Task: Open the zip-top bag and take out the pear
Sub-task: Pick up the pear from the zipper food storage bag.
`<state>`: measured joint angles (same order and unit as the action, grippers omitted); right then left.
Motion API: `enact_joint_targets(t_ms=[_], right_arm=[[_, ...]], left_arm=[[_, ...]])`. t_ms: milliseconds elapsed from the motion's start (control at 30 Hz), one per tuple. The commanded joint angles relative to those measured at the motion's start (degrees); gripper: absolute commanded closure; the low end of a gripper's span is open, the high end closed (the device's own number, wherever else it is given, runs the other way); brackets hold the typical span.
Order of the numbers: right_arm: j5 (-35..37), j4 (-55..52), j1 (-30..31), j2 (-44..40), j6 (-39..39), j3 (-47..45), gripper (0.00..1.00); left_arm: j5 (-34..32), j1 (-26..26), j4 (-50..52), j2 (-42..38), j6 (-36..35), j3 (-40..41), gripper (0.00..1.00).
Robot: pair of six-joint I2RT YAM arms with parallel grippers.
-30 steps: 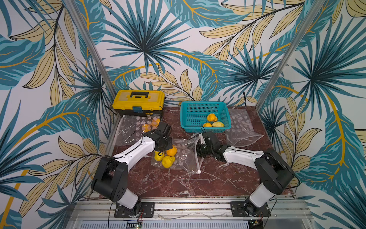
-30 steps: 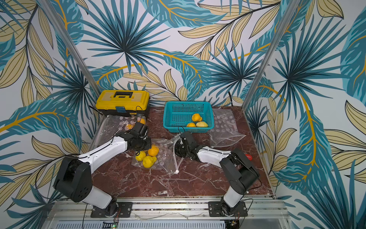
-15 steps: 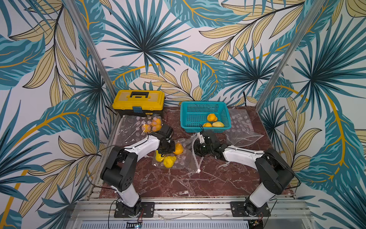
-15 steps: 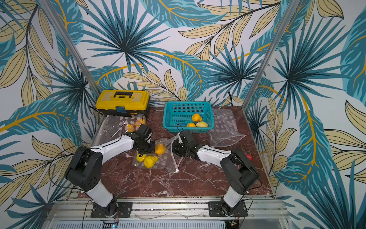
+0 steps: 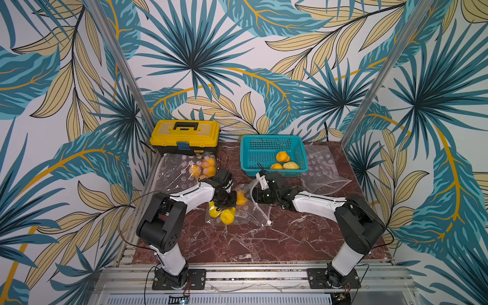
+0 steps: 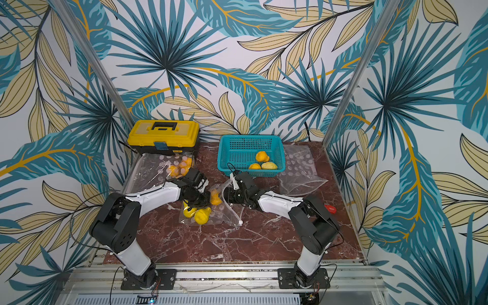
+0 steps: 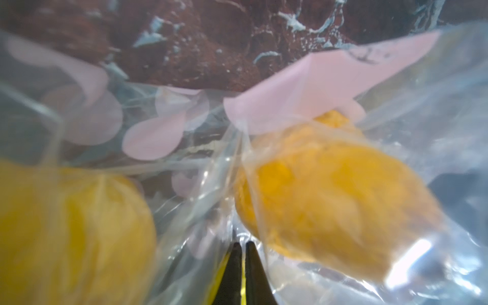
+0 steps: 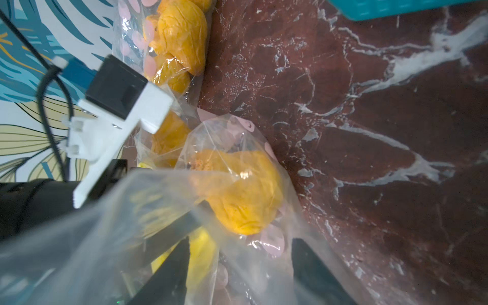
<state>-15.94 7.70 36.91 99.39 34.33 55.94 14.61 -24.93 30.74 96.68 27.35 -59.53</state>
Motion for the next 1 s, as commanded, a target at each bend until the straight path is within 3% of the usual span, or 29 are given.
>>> enact_joint_targets(t_ms=[0, 300, 433, 800, 967], right_arm=[[3.1, 1.9, 0.3, 1.2, -7.9, 0.4, 0.37], [4.6, 0.6, 0.3, 0.7, -7.0, -0.6, 0.37], [3.5, 3.5, 0.3, 1.0, -6.9, -2.2, 0.41], [1.0, 5.6, 0.3, 4.3, -9.1, -0.8, 0.33], [7.2, 4.3, 0.3, 5.3, -8.3, -0.7, 0.33]], left_arm=[[-4.4, 0.5, -2.3, -3.5, 1.9, -0.6, 0.86], [-6.5, 1.2, -1.9, 1.0, 3.9, -5.6, 0.79], [-6.9, 1.2, -1.9, 4.0, 3.6, -7.8, 0.75], [5.9, -0.6, -1.9, 11.7, -1.1, -11.5, 0.76], [7.8, -1.8, -1.9, 12.3, -3.0, -9.2, 0.84]])
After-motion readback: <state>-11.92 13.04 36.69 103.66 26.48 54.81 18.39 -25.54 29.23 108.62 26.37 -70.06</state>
